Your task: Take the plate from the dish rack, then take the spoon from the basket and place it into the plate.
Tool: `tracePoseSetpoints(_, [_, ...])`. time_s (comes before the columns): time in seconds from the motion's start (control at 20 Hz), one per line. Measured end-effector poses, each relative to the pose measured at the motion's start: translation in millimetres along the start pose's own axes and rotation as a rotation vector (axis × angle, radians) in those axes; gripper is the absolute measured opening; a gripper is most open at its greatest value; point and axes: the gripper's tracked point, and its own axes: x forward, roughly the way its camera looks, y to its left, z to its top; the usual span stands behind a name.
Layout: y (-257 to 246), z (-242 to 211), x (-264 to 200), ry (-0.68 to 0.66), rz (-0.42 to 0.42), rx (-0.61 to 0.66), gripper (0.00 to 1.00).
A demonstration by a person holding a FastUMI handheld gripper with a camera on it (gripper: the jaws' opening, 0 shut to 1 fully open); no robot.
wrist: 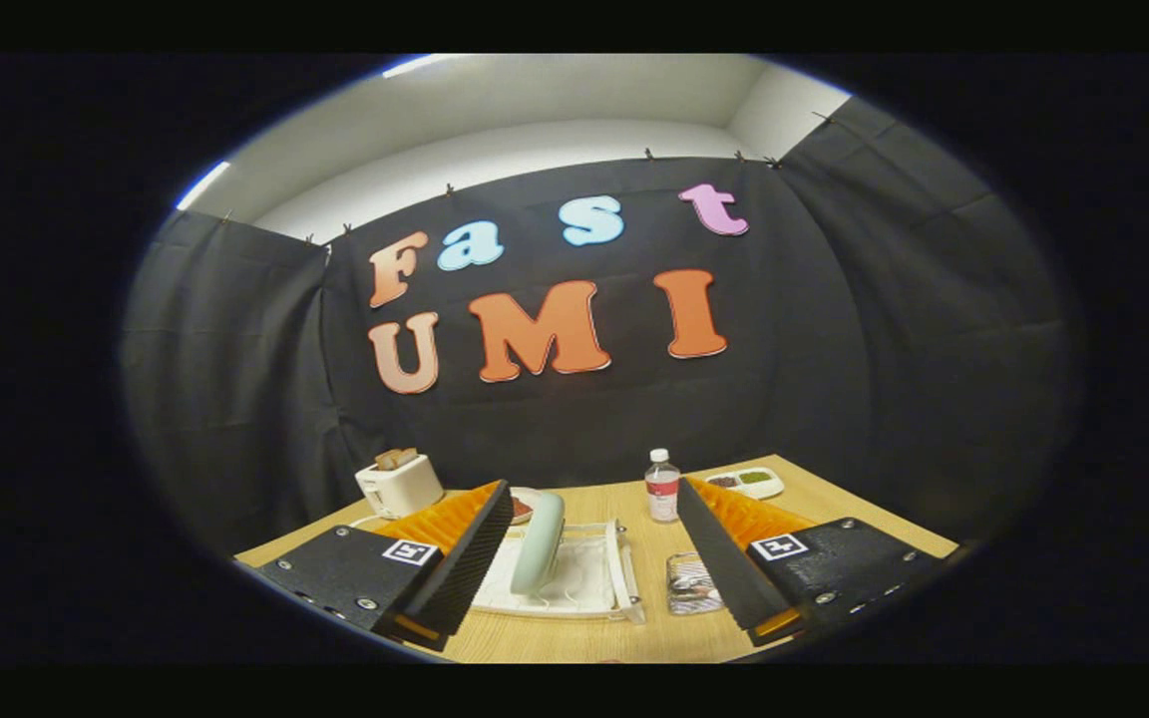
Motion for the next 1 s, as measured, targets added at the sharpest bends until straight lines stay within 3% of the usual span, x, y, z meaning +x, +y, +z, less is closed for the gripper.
tracePoseSetpoints(1.0, [45.3, -76.2, 63.6, 0.239, 0.052, -0.032, 0.99])
